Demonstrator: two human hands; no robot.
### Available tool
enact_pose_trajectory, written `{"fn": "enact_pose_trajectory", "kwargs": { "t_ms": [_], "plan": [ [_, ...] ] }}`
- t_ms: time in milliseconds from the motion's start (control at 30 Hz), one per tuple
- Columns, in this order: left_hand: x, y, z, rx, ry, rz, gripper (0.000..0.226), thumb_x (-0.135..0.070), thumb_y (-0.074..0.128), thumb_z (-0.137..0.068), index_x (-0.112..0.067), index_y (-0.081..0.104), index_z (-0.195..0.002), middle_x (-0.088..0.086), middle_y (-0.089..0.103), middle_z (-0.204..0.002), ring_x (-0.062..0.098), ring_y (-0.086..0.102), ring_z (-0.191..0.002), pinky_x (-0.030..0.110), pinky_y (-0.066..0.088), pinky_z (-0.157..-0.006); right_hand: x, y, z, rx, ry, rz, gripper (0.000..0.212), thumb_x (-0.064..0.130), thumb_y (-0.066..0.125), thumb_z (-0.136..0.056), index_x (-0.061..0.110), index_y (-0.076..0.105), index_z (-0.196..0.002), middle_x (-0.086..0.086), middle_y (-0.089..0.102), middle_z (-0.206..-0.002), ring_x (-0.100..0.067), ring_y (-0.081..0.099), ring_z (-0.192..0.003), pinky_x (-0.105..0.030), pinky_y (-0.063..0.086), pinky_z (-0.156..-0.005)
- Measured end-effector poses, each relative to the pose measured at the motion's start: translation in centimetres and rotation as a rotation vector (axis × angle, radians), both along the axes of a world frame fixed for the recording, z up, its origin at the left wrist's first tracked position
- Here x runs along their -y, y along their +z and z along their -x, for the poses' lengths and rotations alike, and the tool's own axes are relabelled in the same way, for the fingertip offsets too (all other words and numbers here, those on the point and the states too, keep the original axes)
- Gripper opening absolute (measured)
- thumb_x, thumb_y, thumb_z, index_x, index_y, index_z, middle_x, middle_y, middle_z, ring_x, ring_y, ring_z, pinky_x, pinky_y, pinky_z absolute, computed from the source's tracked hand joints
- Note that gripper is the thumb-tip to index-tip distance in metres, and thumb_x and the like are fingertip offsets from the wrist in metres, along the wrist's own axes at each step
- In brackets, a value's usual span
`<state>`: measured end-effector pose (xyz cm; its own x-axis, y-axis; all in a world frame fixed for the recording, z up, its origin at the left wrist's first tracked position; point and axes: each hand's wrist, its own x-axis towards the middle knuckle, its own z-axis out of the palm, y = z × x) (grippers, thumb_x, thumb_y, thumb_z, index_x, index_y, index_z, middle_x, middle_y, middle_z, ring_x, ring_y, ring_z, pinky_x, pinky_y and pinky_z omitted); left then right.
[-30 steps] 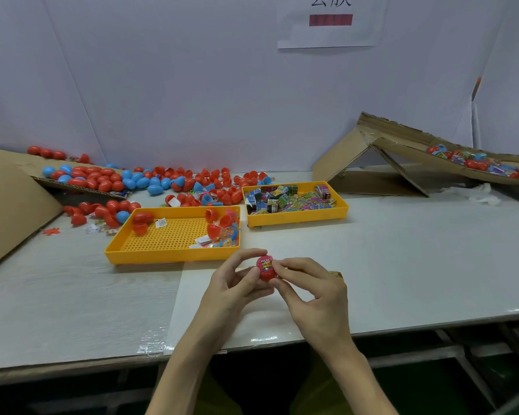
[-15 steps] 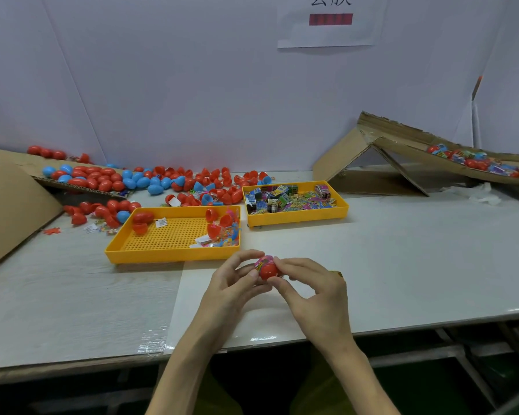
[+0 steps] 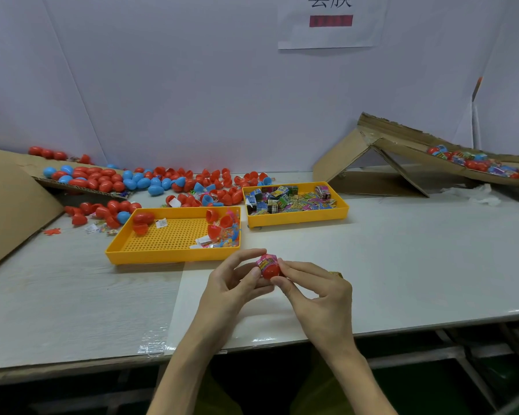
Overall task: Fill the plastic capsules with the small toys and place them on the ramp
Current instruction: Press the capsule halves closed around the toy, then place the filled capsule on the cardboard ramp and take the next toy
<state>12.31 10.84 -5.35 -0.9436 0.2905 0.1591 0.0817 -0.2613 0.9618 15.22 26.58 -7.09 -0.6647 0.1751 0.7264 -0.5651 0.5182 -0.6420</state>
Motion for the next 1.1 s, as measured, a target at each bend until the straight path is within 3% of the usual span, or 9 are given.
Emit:
{"fn": "enact_pose_trajectory", "kwargs": {
  "t_ms": [167, 300, 467, 633, 767, 867, 933, 1000, 1100],
  "plan": [
    [0.1, -0.1, 0.0, -0.050, 0.078, 0.005, 0.022, -0.025, 0.077, -0.084, -0.025, 0.073, -0.106, 0.010, 0.076, -0.103, 0.029, 0.073, -0.100, 0.030, 0.059, -0.081, -0.3, 0.8, 0.0, 0.126, 0.139, 0.060, 0.043, 0.028, 0.077, -0.083, 0.024, 0.068, -0.124, 0.014, 0.069, -0.115, -0.009, 0.068, -0.098, -0.016, 0.055, -0.075],
    [-0.1, -0.1, -0.2, -0.124, 0.122, 0.058, 0.025, -0.030, 0.076, -0.077, -0.026, 0.072, -0.101, 0.007, 0.077, -0.097, 0.025, 0.074, -0.093, 0.027, 0.059, -0.079, -0.3, 0.9, 0.0, 0.156, 0.139, 0.077, 0.031, 0.025, 0.077, -0.083, 0.032, 0.071, -0.113, 0.018, 0.071, -0.107, -0.008, 0.067, -0.096, -0.014, 0.054, -0.074],
    [-0.1, -0.3, 0.0, -0.198, 0.354, 0.171, 0.024, -0.017, 0.077, -0.083, -0.022, 0.070, -0.105, -0.007, 0.075, -0.104, 0.010, 0.068, -0.104, 0.022, 0.054, -0.083, -1.6, 1.1, 0.6, 0.242, 0.248, 0.633, 0.025, -0.003, 0.070, -0.085, 0.014, 0.073, -0.104, -0.003, 0.076, -0.100, -0.021, 0.073, -0.091, -0.025, 0.057, -0.079],
    [-0.6, -0.5, 0.4, -0.180, 0.306, 0.574, 0.046, -0.013, 0.079, -0.083, -0.039, 0.063, -0.118, -0.030, 0.056, -0.118, -0.012, 0.051, -0.111, 0.011, 0.043, -0.091, -3.2, 2.3, 2.4, 0.565, 0.358, 1.025, 0.031, 0.007, 0.067, -0.089, 0.008, 0.062, -0.120, -0.012, 0.076, -0.099, -0.024, 0.074, -0.092, -0.023, 0.056, -0.071],
    [-1.2, -0.7, 0.4, -0.252, 0.301, 0.712, 0.041, -0.002, 0.075, -0.080, -0.030, 0.068, -0.109, -0.018, 0.068, -0.105, -0.007, 0.063, -0.098, 0.004, 0.044, -0.084, -4.7, 5.6, 6.0, 0.766, 0.384, 0.954, 0.031, 0.009, 0.063, -0.094, 0.003, 0.059, -0.124, -0.008, 0.076, -0.089, -0.013, 0.073, -0.076, -0.020, 0.056, -0.066],
    [-1.2, -0.7, 0.3, -0.229, 0.335, 0.654, 0.037, -0.002, 0.075, -0.079, -0.034, 0.066, -0.095, -0.015, 0.071, -0.096, -0.001, 0.068, -0.090, 0.004, 0.045, -0.076, -7.6, 11.4, 10.6, 0.619, 0.405, 1.031, 0.038, 0.011, 0.056, -0.098, -0.002, 0.055, -0.134, -0.008, 0.071, -0.091, -0.011, 0.069, -0.074, -0.019, 0.054, -0.063],
    [-1.3, -0.7, 0.3, -0.221, 0.345, 0.641, 0.040, -0.001, 0.076, -0.078, -0.036, 0.065, -0.092, -0.015, 0.071, -0.095, 0.001, 0.068, -0.089, 0.003, 0.045, -0.075, -9.8, 15.7, 13.3, 0.481, 0.320, 1.112, 0.044, 0.021, 0.052, -0.102, 0.002, 0.047, -0.141, -0.011, 0.069, -0.104, -0.016, 0.069, -0.087, -0.025, 0.053, -0.072],
    [-1.4, -0.8, 0.4, -0.231, 0.359, 0.671, 0.038, -0.003, 0.078, -0.076, -0.034, 0.065, -0.095, -0.016, 0.070, -0.097, 0.002, 0.066, -0.093, 0.001, 0.042, -0.076, -10.8, 17.5, 14.3, 0.504, 0.193, 0.995, 0.044, 0.029, 0.050, -0.103, 0.009, 0.043, -0.141, -0.015, 0.063, -0.123, -0.022, 0.066, -0.103, -0.031, 0.050, -0.083],
    [-1.3, -0.9, 0.6, -0.244, 0.377, 0.707, 0.038, -0.009, 0.081, -0.075, -0.030, 0.065, -0.101, -0.013, 0.068, -0.098, 0.004, 0.063, -0.096, 0.004, 0.043, -0.077, -9.0, 14.5, 12.9, 0.618, 0.078, 0.607, 0.021, 0.020, 0.052, -0.102, 0.007, 0.058, -0.117, -0.013, 0.068, -0.113, -0.018, 0.067, -0.083, -0.028, 0.048, -0.071]
  ]
}}
